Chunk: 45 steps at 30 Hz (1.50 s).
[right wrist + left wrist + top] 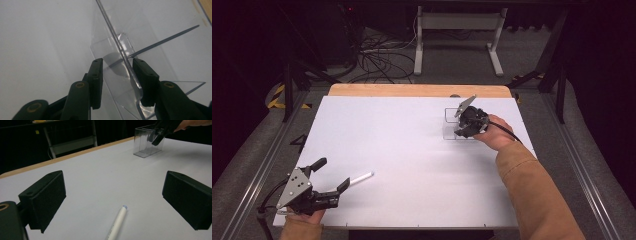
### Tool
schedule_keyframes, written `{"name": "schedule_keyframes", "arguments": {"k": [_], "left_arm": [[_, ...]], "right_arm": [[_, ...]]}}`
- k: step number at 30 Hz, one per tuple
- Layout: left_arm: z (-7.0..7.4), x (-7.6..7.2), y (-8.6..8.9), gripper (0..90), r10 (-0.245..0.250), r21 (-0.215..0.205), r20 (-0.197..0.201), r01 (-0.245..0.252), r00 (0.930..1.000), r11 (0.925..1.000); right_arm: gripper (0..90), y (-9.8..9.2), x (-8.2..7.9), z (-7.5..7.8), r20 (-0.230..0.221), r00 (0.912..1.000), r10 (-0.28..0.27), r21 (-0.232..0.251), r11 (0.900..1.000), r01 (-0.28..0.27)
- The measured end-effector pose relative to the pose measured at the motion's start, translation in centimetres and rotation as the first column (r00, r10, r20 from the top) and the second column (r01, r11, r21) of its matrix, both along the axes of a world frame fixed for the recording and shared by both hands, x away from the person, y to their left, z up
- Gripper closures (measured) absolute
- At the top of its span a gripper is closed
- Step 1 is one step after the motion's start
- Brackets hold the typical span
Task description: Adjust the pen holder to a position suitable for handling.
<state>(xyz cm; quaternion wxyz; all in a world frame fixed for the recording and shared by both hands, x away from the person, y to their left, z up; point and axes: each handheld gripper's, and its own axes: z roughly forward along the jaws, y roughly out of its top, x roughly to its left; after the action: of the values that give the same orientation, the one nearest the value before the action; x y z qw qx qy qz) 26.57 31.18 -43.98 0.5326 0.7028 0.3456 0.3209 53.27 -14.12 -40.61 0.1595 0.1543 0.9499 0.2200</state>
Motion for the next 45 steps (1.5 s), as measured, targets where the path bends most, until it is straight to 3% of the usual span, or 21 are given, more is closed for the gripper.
{"name": "schedule_keyframes", "arguments": {"k": [8, 13, 16, 21, 25, 33, 42, 45], "left_arm": [[0.0, 0.0, -0.1, 5.8, 0.001, 0.001, 0.001, -0.001, 1.0000, 1.0000], [0.0, 0.0, -0.1, 5.8, 0.000, 0.001, 0.002, 0.000, 1.0000, 1.0000], [0.1, 0.0, 0.0, 5.8, 0.000, 0.010, 0.005, 0.000, 1.0000, 0.9999], [0.0, 0.0, 0.0, 5.8, 0.000, 0.009, 0.006, 0.000, 1.0000, 1.0000], [0.1, 0.0, 0.0, 5.8, -0.001, 0.011, 0.008, 0.001, 1.0000, 0.9999], [0.0, 0.0, 0.0, 5.9, 0.001, 0.007, 0.009, -0.001, 1.0000, 1.0000], [0.1, 0.0, 0.0, 5.8, 0.000, 0.008, 0.008, 0.000, 1.0000, 1.0000], [0.1, 0.0, 0.0, 5.8, -0.001, 0.008, 0.008, 0.001, 1.0000, 1.0000]], "right_arm": [[73.6, -0.2, -0.4, 0.3, -0.009, 0.9997, 0.021, -0.007, 1.000, -0.021], [85.3, 0.0, -1.0, 1.0, -0.029, 0.9983, 0.050, 0.007, 0.999, -0.050], [87.1, 0.4, -1.5, 1.3, -0.050, 0.9974, 0.053, -0.002, 0.999, -0.053], [87.3, 1.5, -2.6, 2.3, -0.035, 0.9939, 0.104, 0.038, 0.994, -0.103], [87.4, 3.2, -3.9, 3.0, -0.022, 0.9850, 0.171, 0.048, 0.984, -0.170], [87.3, 6.7, -5.9, 3.6, -0.040, 0.9611, 0.273, 0.075, 0.960, -0.270], [87.2, 10.0, -7.6, 2.9, -0.074, 0.9428, 0.325, 0.040, 0.946, -0.323], [87.3, 10.9, -8.0, 2.5, -0.083, 0.9330, 0.350, 0.033, 0.937, -0.348]]}}
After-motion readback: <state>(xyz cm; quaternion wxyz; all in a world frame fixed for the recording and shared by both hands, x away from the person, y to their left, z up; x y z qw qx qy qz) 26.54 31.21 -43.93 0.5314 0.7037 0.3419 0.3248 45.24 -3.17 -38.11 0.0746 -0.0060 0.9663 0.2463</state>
